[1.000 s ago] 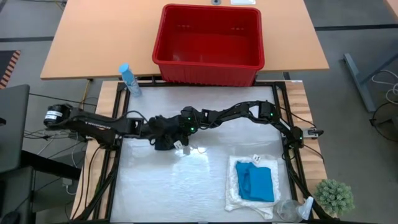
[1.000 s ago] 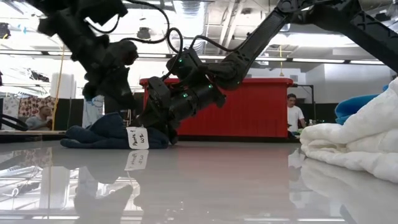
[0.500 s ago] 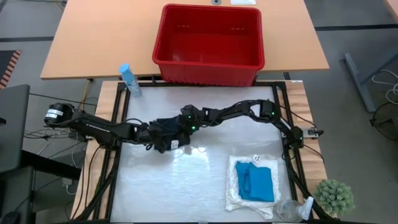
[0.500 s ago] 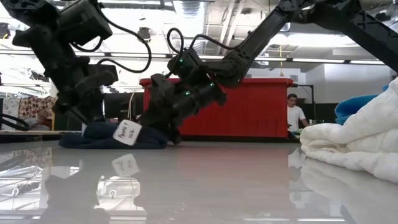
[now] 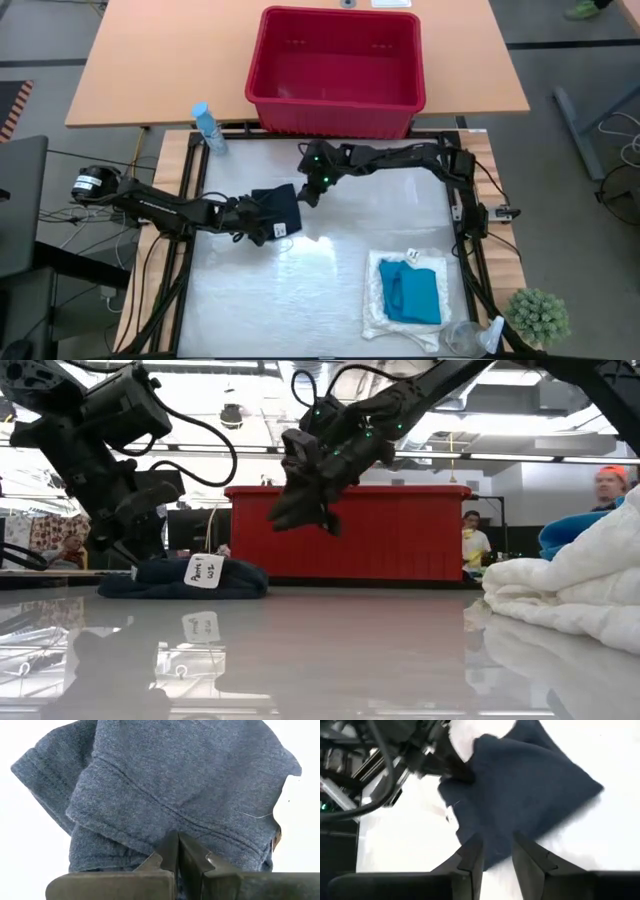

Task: Fold laundry
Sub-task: Stack the folded dark blue shorts on top of the folded blue shorts

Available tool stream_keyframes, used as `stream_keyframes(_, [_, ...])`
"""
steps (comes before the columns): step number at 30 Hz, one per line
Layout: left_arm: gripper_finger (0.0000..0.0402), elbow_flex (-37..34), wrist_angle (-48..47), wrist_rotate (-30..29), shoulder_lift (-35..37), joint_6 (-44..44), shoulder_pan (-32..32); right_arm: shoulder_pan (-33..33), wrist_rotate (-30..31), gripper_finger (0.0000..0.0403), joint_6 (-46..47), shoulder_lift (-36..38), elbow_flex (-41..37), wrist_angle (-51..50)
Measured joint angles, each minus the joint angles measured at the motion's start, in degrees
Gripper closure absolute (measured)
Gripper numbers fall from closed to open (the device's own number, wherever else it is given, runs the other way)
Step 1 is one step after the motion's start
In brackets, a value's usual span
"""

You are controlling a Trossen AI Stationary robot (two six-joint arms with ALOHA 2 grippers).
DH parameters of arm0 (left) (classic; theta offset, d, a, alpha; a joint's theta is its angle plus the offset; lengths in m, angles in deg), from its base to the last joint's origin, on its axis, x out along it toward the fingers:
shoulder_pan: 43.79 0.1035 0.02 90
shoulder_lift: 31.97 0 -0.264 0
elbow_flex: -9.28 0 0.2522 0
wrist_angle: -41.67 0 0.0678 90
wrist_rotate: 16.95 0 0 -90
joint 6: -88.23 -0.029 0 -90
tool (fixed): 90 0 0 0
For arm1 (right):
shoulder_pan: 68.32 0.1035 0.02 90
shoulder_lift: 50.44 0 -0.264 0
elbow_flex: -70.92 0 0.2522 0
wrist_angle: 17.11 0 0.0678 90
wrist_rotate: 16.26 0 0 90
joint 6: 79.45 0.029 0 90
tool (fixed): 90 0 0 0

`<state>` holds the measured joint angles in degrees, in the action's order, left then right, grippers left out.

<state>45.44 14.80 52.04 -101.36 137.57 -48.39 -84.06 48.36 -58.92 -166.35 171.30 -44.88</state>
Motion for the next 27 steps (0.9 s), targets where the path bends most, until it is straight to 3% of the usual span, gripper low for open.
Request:
stream_keyframes(7, [0.0401, -1.14, 1.25, -0.05, 0.01, 0.54, 0.02, -0.67, 0.87, 0.0185, 7.55, -2.61, -0.04, -2.84])
stream_keyframes(11, [0.0401, -1.19, 1.79, -0.29, -0.01, 0.65, 0.02, -1.21, 7.73, 0.0148, 14.35, -4.16, 0.0, 0.83])
stream_keyframes(17, [0.0401, -1.27, 3.22, -0.48, -0.1, 0.83, 0.04, -0.05, 13.75, 0.0143, 15.65, -6.93, 0.19, 4.78])
stream_keyframes(27, [0.0401, -1.27, 3.77, -0.42, -0.1, 0.81, 0.04, 1.87, 15.25, 0.0143, 17.36, -9.1, 0.11, 9.14])
